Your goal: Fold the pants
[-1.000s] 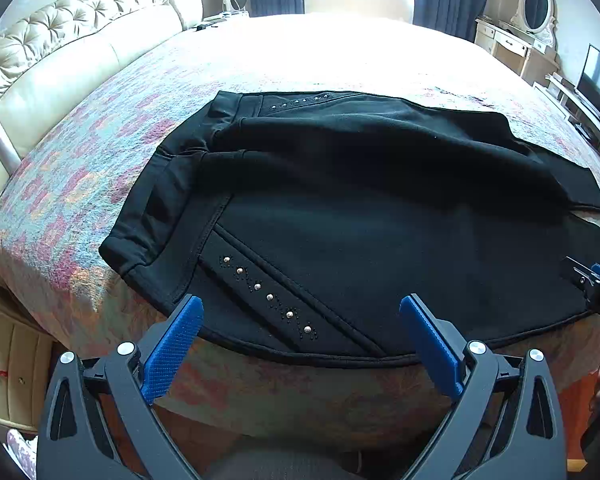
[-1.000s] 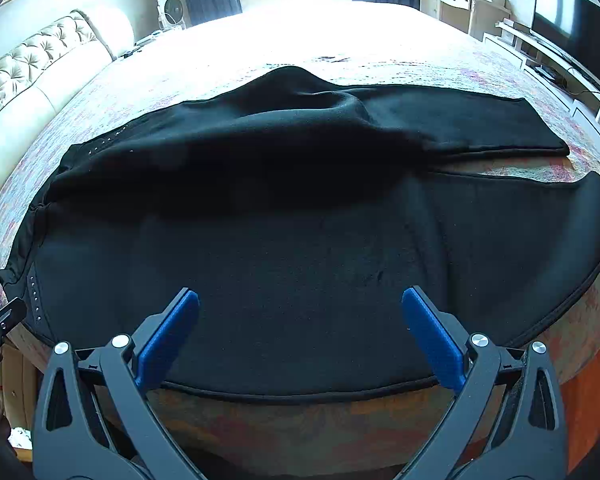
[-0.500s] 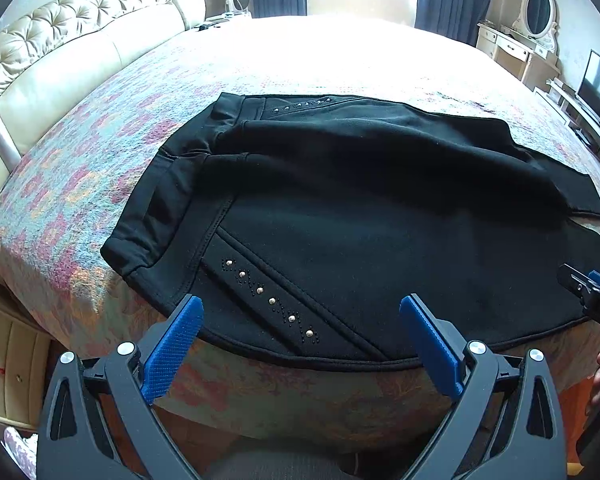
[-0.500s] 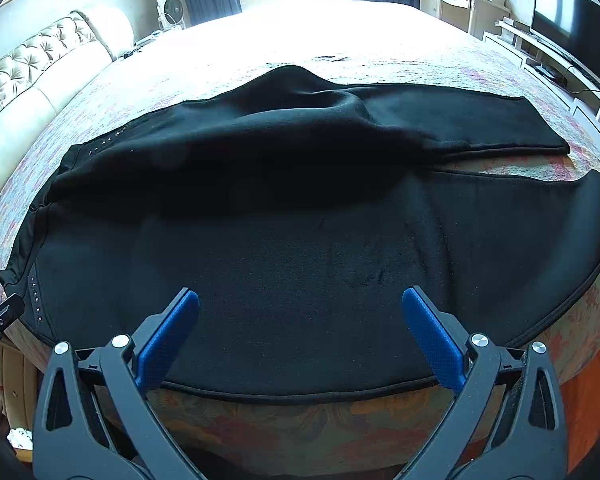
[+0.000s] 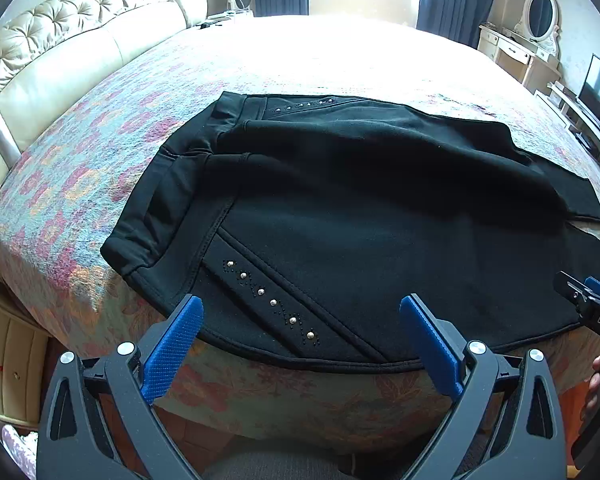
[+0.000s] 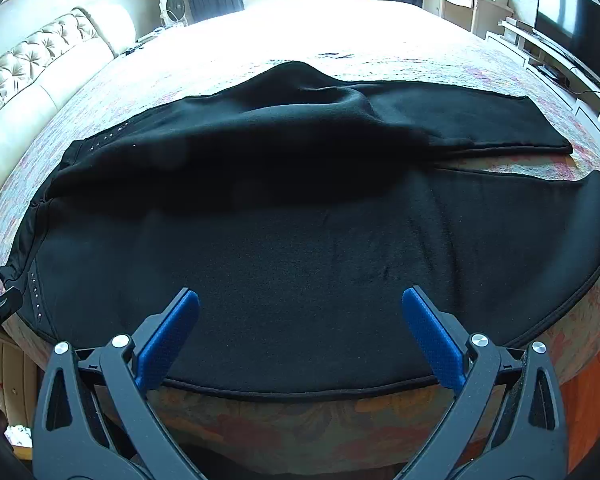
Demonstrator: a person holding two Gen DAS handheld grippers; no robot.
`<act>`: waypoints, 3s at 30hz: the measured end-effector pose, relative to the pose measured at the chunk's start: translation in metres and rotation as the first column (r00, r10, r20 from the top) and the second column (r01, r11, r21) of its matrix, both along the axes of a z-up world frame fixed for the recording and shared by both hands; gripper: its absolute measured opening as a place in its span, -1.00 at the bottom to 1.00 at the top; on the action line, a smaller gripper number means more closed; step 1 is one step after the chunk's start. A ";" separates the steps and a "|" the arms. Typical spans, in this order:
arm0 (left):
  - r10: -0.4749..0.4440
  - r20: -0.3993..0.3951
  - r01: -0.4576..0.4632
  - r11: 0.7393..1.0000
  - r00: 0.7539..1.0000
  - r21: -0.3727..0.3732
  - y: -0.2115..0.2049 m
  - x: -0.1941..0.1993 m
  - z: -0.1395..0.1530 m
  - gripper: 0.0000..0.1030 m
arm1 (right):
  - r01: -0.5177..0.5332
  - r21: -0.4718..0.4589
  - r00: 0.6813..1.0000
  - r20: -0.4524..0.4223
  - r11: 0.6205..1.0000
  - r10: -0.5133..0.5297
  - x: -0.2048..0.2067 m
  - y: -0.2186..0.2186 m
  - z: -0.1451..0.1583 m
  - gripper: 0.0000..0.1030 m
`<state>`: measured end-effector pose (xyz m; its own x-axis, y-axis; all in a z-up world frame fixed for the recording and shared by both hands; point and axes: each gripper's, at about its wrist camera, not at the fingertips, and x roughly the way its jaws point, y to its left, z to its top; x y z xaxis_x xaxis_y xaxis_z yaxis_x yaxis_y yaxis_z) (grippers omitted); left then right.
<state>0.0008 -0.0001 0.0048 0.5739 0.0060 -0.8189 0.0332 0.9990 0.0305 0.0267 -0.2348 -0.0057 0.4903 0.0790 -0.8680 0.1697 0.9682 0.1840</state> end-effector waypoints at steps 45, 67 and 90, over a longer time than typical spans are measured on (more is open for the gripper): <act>-0.067 -0.176 -0.022 0.886 0.982 -0.463 0.099 0.064 0.025 0.91 | -0.283 0.190 0.958 0.093 0.940 0.270 0.034 0.000 0.026 0.96; -0.284 -0.244 0.030 0.706 0.927 -0.708 0.164 0.312 -0.077 0.91 | -0.330 0.394 0.944 0.152 0.858 0.294 0.161 -0.030 -0.004 0.96; -0.305 -0.120 0.184 0.796 0.945 -0.576 0.160 0.335 -0.066 -0.86 | -0.625 0.175 0.752 -0.124 0.760 0.647 0.297 0.003 -0.032 -0.82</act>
